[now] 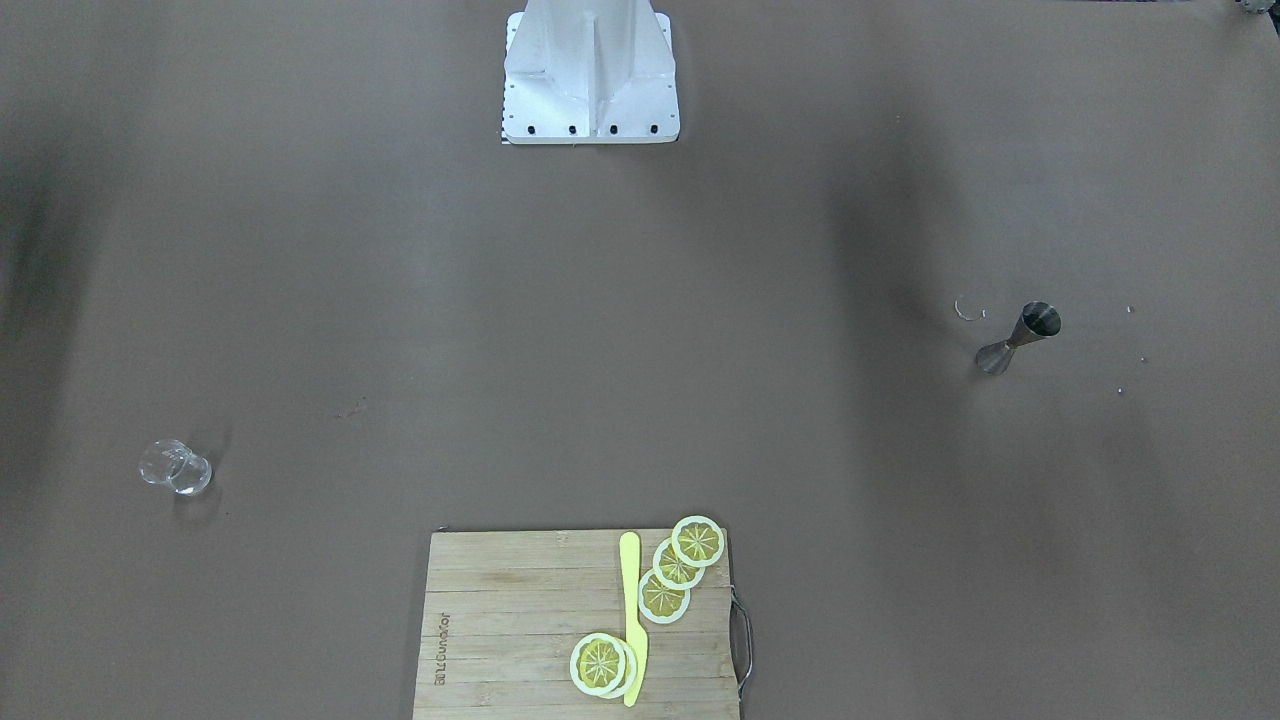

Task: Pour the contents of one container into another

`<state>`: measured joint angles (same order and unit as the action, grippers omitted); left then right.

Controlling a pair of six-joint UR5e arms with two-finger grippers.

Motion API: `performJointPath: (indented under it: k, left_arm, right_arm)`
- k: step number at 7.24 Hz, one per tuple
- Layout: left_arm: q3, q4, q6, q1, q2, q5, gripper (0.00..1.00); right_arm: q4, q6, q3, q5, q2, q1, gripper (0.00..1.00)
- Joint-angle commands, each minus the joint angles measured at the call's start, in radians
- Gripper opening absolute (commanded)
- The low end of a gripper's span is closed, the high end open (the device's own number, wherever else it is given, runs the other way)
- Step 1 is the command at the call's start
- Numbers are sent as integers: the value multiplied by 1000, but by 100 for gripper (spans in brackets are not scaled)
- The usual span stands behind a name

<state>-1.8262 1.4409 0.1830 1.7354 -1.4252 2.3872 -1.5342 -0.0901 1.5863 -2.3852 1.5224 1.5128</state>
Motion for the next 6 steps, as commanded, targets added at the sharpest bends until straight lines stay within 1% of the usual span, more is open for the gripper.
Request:
performJointPath:
  k: [1,2,4,5,6]
  left_arm:
    - [5,0,-2,0,-3,-17,98]
    - [7,0,-3,0,-3,-25,98]
    - [4,0,-4,0,-3,-25,98]
    - [2,1,-4,0,-3,-25,98]
    - [4,1,-4,0,-1,-25,98]
  right_arm:
    - [0,0,1,47,7,0,100]
    - [-10,-8,-20,49,4,-3,100]
    - [-11,-23,-31,47,10,-2,100]
    - [-9,-23,-31,75,7,-3,100]
    - [-9,-25,-31,80,8,-3,100]
